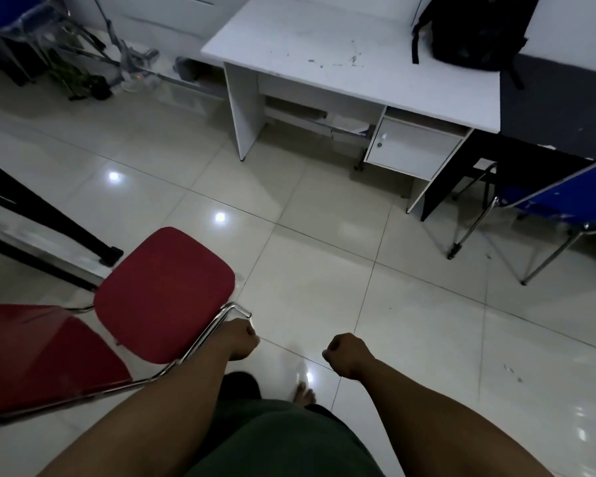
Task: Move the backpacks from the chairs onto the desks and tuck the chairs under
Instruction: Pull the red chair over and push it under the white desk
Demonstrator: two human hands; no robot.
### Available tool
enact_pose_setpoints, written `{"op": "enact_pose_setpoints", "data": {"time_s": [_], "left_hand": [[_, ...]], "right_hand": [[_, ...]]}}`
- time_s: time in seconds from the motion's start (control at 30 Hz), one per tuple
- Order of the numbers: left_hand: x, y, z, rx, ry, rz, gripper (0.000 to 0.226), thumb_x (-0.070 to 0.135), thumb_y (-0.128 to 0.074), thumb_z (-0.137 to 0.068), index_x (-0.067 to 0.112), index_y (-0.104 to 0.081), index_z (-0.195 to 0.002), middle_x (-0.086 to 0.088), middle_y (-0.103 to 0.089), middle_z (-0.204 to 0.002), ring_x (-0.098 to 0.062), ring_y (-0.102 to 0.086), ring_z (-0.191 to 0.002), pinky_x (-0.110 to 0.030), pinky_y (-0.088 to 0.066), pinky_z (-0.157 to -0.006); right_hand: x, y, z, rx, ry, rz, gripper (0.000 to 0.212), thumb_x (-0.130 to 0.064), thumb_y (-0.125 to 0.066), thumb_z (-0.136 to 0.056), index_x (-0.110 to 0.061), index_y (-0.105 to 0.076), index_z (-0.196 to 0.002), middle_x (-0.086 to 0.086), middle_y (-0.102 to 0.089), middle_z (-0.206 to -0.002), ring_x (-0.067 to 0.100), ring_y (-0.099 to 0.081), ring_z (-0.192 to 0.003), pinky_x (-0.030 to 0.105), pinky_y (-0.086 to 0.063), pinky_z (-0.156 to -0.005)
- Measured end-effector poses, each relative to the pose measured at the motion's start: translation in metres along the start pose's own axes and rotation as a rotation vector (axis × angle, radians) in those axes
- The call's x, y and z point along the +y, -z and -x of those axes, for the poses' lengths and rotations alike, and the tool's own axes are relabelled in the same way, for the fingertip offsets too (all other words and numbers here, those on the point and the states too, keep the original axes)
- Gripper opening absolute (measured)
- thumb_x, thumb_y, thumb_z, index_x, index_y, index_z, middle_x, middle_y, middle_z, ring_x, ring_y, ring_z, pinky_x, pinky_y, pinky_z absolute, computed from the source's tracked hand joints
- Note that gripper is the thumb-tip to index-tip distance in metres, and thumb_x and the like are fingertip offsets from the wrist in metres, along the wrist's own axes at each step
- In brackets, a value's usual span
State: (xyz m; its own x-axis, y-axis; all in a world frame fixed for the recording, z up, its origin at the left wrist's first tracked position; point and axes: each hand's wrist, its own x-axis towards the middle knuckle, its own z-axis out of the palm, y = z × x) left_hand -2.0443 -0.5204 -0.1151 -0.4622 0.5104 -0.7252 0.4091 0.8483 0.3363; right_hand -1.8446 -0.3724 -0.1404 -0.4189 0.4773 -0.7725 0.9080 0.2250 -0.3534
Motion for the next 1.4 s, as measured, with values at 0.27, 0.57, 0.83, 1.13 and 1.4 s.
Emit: {"op": "enact_pose_setpoints", "data": {"time_s": [0.27,0.57,0.83,1.13,1.4], "left_hand": [[-0.051,0.026,0.019,0.027,-0.145,-0.027,0.021,0.030,-0.061,-0.091,0.014,-0.070,-0.103,-0.002,-0.062,-0.114,-0.018,-0.062,-0.104,-0.022,-0.046,-0.083],[-0.172,0.064,0.047,-0.005,-0.197,-0.020,0.019,0.028,-0.063,-0.090,0.014,-0.069,-0.101,-0.005,-0.069,-0.109,-0.021,-0.063,-0.104,-0.024,-0.045,-0.082],[-0.261,0.066,0.081,-0.043,-0.160,-0.032,0.026,0.027,-0.056,-0.091,0.010,-0.068,-0.106,-0.008,-0.068,-0.113,-0.025,-0.062,-0.106,-0.033,-0.051,-0.093],[-0.323,0.063,0.119,-0.017,-0.096,0.089,0.027,0.026,-0.057,-0.091,0.008,-0.067,-0.108,-0.009,-0.067,-0.117,-0.025,-0.061,-0.109,-0.035,-0.049,-0.097],[-0.418,0.089,0.124,-0.095,-0.056,-0.111,0.034,0.031,-0.050,-0.096,0.012,-0.060,-0.122,-0.008,-0.059,-0.129,-0.022,-0.056,-0.114,-0.028,-0.047,-0.095]], "right_hand": [[-0.051,-0.046,0.023,0.089,-0.007,0.000,0.030,-0.027,-0.055,-0.093,-0.003,-0.068,-0.104,0.012,-0.071,-0.103,0.027,-0.064,-0.100,0.031,-0.052,-0.084],[-0.150,-0.180,0.064,0.104,0.010,-0.079,0.031,-0.028,-0.055,-0.092,-0.001,-0.068,-0.100,0.014,-0.072,-0.101,0.029,-0.065,-0.098,0.033,-0.053,-0.087],[-0.190,-0.258,0.098,0.019,-0.009,0.001,0.036,-0.030,-0.056,-0.092,0.000,-0.069,-0.106,0.015,-0.070,-0.109,0.028,-0.063,-0.103,0.037,-0.053,-0.090],[-0.227,-0.279,0.112,0.020,0.040,0.073,0.031,-0.027,-0.055,-0.092,-0.001,-0.068,-0.102,0.015,-0.072,-0.100,0.029,-0.067,-0.094,0.035,-0.055,-0.086],[-0.294,-0.323,0.111,0.043,0.054,0.041,0.027,-0.026,-0.054,-0.093,-0.002,-0.066,-0.098,0.017,-0.072,-0.102,0.027,-0.067,-0.091,0.034,-0.054,-0.085]]}}
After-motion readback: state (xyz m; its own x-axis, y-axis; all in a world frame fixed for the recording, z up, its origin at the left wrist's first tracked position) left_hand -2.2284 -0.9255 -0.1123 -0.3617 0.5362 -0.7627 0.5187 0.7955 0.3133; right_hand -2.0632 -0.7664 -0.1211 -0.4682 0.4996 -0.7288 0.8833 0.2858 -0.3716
